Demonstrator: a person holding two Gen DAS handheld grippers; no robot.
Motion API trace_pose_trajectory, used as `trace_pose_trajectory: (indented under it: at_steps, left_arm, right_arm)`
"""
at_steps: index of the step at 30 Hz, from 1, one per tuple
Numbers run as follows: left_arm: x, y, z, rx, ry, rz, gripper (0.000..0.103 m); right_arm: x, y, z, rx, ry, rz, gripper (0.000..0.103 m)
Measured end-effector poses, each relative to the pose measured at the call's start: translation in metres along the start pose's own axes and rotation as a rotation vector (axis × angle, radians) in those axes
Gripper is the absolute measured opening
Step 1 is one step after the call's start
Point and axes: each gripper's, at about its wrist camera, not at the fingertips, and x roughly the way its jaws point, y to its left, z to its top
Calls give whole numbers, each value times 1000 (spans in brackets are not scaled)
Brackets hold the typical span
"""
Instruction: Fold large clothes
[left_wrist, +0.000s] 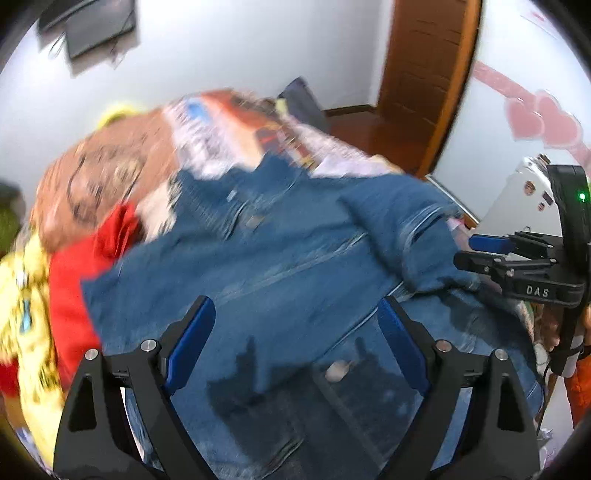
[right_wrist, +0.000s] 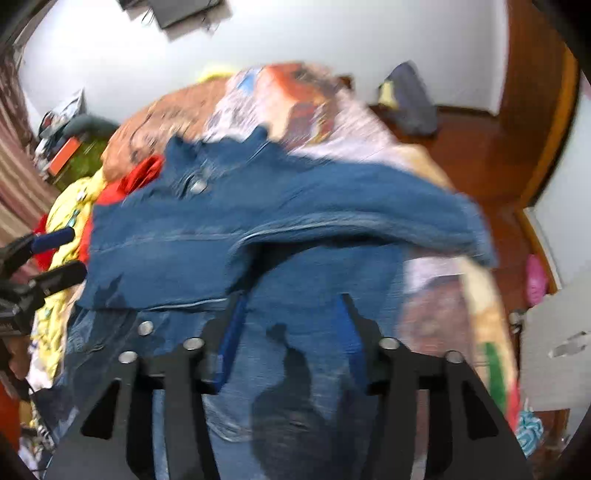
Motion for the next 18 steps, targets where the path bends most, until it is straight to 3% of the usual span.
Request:
trace_pose_trajectory:
  at_steps: [6,11,13,15,18]
  left_arm:
    - [15,-65,54,131,-27,-71,90]
    - [49,-118,84,235,-1,-120,90]
    - [69,-139,93,266,25,-143,86]
    - [93,-158,99,295,74,-172,72]
    - [125,-178,103,331,138,-192,68]
  right_arm:
    - [-33,-49,-5,78,-99,-122,53]
    - [-33,-79,-10,122,-110,-202,53]
    - [-30,-90,-13,150,-102,-202,53]
    - [-24,-100,-15,181,-89,-194,53]
    - [-18,-112,-19,213,-77,-188,53]
